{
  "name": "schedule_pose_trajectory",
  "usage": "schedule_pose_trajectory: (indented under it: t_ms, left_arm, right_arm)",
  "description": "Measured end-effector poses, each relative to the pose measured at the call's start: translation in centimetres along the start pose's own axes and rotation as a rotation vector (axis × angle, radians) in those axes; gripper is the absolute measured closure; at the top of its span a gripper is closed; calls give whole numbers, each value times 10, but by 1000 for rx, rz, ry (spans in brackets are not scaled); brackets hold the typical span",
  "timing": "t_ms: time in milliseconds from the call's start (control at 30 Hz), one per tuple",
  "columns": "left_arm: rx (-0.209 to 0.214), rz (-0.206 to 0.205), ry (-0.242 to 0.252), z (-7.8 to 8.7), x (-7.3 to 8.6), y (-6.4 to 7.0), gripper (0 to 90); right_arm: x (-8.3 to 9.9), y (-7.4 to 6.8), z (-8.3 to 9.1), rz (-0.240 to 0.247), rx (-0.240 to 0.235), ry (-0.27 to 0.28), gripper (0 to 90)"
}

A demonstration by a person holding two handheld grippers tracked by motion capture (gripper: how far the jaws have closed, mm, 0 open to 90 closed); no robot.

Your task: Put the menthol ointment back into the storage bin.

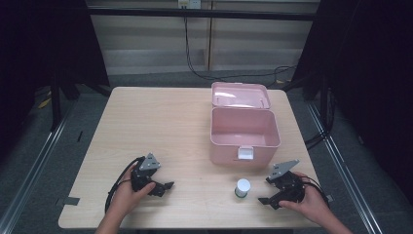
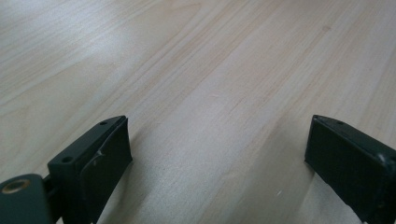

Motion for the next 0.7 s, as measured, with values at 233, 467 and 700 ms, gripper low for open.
schedule_pose_trajectory:
  t_ms: [233, 467, 700]
  left_arm:
    - [1, 2, 1, 0, 0, 0, 64]
    - [1, 1, 0, 0, 0, 0, 64]
    - [0, 1, 0, 0, 0, 0, 64]
  right_arm:
    - [-11, -6, 8, 24, -34, -88, 227]
    - [-24, -11, 17, 49, -49, -146, 247]
    - [-39, -16, 20, 72, -67, -160, 263]
Point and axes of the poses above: each handheld gripper's, and its own axes: z roughly backward along the jaws, x roughly out of its underside, y roughly to its right, the point moved 4 cm from there along -z, roughly forward along the jaws, and after that the axes turned 11 degrees about -y, right-handed, at the moved point
